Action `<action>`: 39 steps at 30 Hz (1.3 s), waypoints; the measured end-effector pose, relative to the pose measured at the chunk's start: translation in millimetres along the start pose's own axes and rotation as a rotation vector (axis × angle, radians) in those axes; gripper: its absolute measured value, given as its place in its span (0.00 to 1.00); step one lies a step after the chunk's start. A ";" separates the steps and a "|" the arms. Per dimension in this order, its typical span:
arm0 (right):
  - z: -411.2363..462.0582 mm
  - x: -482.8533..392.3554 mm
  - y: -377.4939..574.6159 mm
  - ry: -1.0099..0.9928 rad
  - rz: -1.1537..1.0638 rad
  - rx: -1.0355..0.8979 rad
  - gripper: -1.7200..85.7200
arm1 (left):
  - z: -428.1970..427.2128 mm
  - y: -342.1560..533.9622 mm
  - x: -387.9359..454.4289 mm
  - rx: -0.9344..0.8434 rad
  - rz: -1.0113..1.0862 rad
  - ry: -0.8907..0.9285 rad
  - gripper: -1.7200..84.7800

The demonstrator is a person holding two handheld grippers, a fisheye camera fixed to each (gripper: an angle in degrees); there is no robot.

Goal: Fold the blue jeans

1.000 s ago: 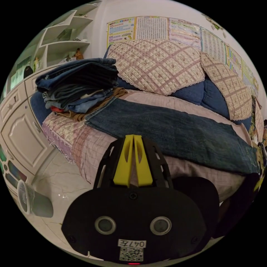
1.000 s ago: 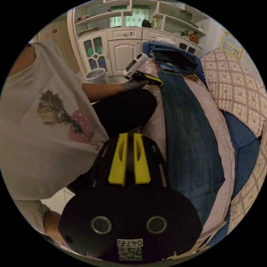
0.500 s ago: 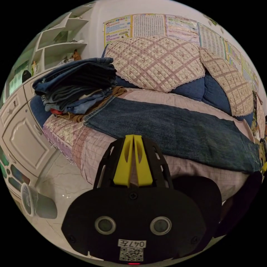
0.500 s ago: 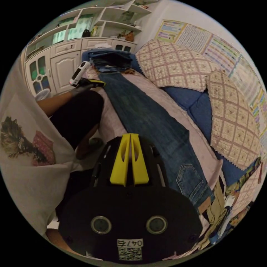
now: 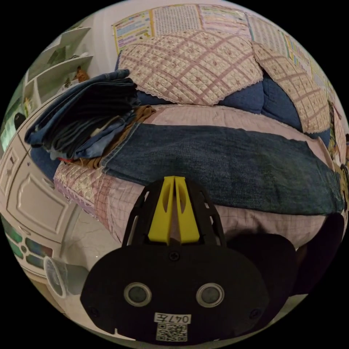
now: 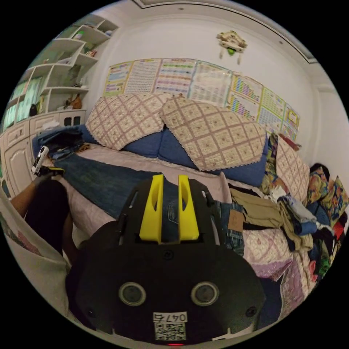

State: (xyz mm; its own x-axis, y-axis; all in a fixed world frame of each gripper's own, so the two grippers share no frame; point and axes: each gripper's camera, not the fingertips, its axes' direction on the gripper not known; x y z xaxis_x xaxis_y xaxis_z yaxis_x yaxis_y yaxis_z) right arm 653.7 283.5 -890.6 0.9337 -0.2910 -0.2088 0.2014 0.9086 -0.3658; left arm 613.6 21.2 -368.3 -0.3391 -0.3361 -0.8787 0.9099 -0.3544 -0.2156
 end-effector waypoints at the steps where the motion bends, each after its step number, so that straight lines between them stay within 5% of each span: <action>1: -2.5 22.5 6.3 -0.017 0.043 -0.041 0.04 | 3.5 -2.7 -2.6 -0.007 0.000 0.011 0.01; 22: 73.3 181.8 108.1 0.023 -0.031 -0.585 0.10 | 53.8 -16.5 -60.9 -0.014 -0.084 0.157 0.01; 26: 71.8 201.0 115.6 -0.019 -0.011 -0.553 0.03 | 44.2 -19.7 -63.0 -0.016 -0.084 0.192 0.01; 39: 36.4 233.7 109.5 -0.022 0.064 -0.388 0.01 | -7.0 -14.7 -34.3 0.064 -0.089 0.194 0.02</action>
State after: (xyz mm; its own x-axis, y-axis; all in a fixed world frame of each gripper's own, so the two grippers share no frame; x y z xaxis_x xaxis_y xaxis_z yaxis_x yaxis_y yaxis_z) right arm 904.7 325.9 -946.4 0.9475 -0.2275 -0.2245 0.0196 0.7425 -0.6696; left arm 613.5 44.0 -338.0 -0.3597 -0.1287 -0.9242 0.8592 -0.4320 -0.2742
